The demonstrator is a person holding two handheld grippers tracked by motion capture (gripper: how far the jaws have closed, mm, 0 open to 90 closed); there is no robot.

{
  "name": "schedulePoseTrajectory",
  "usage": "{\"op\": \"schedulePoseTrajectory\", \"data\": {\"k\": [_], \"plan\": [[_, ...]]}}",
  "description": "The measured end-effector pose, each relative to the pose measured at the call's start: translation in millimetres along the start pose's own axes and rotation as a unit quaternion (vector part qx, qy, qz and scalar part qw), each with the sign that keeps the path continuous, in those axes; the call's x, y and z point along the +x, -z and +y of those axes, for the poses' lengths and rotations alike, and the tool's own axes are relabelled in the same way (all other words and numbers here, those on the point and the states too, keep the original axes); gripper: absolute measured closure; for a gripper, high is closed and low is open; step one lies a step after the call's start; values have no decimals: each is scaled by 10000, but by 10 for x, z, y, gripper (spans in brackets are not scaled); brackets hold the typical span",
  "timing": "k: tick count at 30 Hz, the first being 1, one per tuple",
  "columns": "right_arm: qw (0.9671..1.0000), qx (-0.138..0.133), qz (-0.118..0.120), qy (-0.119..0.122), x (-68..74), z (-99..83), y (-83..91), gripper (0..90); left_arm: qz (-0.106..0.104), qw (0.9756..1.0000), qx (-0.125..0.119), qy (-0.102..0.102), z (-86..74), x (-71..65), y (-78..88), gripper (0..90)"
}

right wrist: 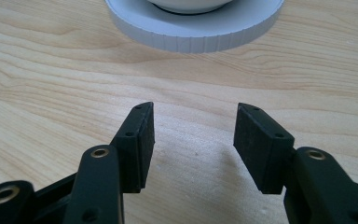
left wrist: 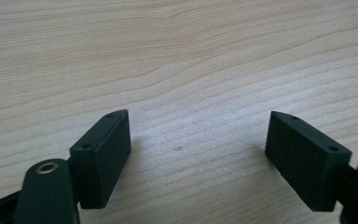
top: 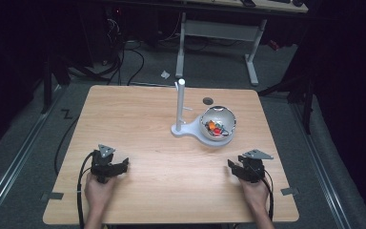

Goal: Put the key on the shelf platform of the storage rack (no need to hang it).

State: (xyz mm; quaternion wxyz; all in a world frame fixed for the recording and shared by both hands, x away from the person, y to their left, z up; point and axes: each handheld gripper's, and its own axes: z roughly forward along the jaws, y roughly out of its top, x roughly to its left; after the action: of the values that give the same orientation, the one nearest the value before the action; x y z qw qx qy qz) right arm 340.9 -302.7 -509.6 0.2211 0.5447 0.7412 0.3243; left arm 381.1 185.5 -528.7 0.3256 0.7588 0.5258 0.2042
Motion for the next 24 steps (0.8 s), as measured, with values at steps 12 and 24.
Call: {"op": "schedulePoseTrajectory", "data": {"k": [12, 24], "plan": [[9999, 36, -152, 13, -39, -5, -60, 477, 1, 10000, -1, 0, 0, 0, 0, 226], [9995, 125, -275, -1, -72, -14, -104, 466, 1, 10000, 0, -1, 0, 0, 0, 227]]}}
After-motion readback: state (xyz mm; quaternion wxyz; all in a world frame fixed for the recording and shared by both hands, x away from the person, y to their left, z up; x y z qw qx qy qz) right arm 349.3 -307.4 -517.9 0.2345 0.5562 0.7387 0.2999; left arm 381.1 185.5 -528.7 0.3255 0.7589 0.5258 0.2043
